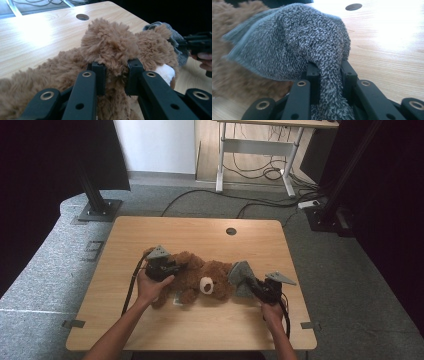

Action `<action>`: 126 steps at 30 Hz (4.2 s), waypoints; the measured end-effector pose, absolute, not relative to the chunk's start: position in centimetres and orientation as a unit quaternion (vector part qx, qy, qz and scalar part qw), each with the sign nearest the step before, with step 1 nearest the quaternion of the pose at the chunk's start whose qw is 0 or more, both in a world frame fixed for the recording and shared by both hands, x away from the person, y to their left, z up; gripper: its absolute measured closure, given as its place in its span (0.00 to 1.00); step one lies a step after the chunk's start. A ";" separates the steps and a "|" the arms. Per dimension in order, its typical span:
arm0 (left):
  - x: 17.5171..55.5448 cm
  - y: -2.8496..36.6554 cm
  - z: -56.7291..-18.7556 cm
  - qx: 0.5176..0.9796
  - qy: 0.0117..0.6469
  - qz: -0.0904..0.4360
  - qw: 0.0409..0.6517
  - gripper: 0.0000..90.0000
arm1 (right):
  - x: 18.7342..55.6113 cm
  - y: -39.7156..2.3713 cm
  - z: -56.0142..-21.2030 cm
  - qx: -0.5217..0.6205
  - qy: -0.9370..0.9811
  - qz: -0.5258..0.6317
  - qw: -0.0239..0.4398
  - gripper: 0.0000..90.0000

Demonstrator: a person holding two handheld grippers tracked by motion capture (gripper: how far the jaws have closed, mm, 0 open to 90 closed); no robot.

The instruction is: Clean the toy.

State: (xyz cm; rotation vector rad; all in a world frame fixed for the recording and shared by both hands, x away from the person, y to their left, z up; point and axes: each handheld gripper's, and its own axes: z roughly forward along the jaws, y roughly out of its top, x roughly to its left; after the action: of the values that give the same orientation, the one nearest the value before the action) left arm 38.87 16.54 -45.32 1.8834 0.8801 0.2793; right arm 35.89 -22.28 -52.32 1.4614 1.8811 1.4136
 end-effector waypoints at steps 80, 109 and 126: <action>30.6 18.5 -51.2 0.815 0.359 0.047 0.452 0.87 | 32.9 -15.2 -48.6 0.426 0.723 0.534 0.100 0.83; 30.7 19.2 -44.9 0.792 0.368 0.098 0.478 0.37 | 31.3 -14.5 -49.3 0.406 0.725 0.547 0.100 0.84; 31.2 18.9 -47.9 0.805 0.358 0.051 0.470 0.81 | 31.4 -14.6 -48.9 0.404 0.722 0.554 0.095 0.83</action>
State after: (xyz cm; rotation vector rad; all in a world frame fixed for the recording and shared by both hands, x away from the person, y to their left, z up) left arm 31.23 18.88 -47.86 1.9730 0.8772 0.1244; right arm 31.44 -14.60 -48.91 1.1963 2.1392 1.6429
